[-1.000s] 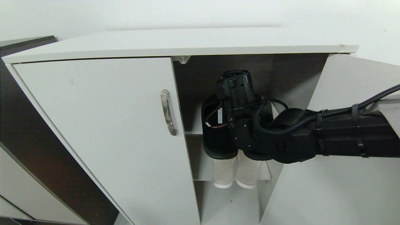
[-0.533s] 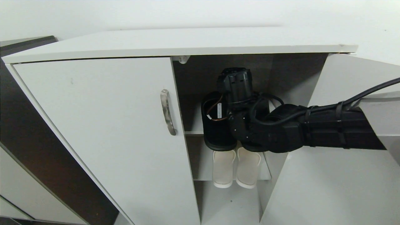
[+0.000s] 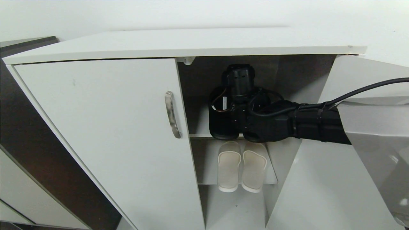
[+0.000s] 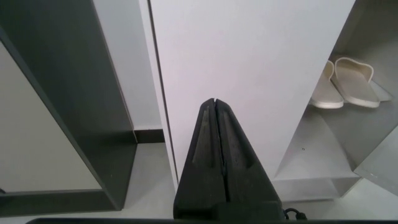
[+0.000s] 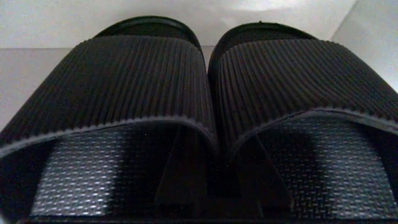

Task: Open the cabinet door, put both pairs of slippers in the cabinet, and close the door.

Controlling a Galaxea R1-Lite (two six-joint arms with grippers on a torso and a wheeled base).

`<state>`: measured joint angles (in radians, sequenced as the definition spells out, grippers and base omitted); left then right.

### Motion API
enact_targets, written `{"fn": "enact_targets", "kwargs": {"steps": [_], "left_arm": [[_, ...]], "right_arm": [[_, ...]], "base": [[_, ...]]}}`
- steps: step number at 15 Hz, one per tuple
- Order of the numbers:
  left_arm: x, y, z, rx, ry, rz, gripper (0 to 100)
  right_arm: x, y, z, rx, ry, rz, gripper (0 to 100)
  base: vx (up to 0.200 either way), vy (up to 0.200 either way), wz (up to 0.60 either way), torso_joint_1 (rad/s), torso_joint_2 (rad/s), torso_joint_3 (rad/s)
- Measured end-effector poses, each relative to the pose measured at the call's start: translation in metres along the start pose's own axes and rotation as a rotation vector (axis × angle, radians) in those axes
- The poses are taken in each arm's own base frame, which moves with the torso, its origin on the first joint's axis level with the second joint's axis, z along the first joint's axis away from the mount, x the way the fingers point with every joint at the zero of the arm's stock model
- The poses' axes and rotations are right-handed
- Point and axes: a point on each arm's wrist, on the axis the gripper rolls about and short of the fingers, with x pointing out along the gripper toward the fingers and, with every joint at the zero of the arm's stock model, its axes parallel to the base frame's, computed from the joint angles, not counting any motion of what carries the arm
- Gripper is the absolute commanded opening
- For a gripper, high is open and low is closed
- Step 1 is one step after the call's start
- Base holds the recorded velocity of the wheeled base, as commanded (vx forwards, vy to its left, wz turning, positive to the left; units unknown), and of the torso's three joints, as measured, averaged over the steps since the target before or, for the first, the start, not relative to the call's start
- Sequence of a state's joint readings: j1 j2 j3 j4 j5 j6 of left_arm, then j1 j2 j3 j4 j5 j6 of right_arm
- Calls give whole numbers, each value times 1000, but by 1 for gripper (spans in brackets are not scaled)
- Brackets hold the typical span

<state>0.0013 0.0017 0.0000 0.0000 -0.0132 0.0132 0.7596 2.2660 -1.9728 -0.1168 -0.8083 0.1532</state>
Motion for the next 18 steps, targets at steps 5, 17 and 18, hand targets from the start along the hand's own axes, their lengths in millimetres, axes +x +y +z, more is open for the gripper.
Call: {"fn": "enact_targets", "kwargs": {"steps": [5,17,18], "left_arm": [[0,0,0,-2,0,0,0],[0,0,0,-6,0,2,0],[0,0,0,-6,0,1,0]], "right_arm": [[15,-3,-12,-23,30,-29,0],[5,-1,-6,-21,27,-20,100],[2,-2,-6,-22,29,-19,100]], "base": [[0,0,0,0,0,0],[0,0,0,0,0,0],[0,0,0,0,0,0]]}}
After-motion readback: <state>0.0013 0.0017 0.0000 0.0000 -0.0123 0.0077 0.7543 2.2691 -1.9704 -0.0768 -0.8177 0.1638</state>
